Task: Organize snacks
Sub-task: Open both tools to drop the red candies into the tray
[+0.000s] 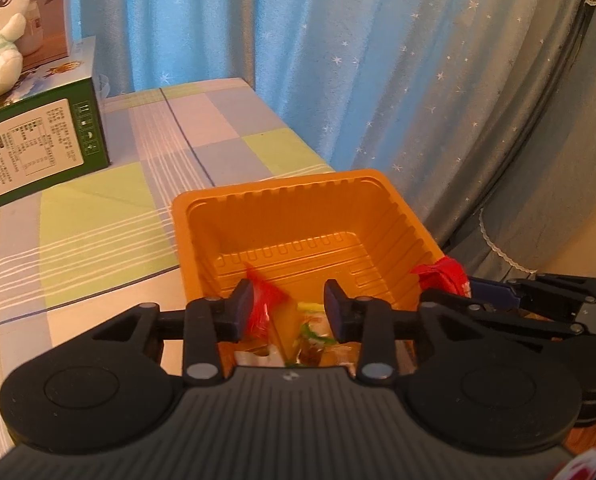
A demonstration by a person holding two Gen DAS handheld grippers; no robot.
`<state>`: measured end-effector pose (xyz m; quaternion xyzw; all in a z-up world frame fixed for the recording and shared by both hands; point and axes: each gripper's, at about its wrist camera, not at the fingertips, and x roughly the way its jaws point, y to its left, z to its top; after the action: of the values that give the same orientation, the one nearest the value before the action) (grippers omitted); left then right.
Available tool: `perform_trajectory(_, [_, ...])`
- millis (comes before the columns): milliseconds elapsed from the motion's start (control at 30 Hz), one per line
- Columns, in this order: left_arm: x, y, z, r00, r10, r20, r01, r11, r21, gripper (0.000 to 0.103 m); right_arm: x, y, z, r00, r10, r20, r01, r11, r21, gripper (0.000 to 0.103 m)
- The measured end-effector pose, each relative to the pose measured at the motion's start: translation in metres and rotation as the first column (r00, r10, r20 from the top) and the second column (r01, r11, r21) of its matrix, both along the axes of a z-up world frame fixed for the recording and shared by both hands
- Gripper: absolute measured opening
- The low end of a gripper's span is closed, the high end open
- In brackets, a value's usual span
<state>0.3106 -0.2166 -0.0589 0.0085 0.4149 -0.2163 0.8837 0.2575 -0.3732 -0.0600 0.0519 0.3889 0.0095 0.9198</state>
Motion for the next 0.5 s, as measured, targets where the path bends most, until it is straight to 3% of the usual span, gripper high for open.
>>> perform_trajectory(500, [-0.007, 0.024, 0.001, 0.999, 0.032, 0.003, -0.032, 0.999, 0.007, 0.036, 0.008, 0.012, 0.009, 1.000, 0.016, 0.017, -0.016, 1.000, 0.016, 0.027])
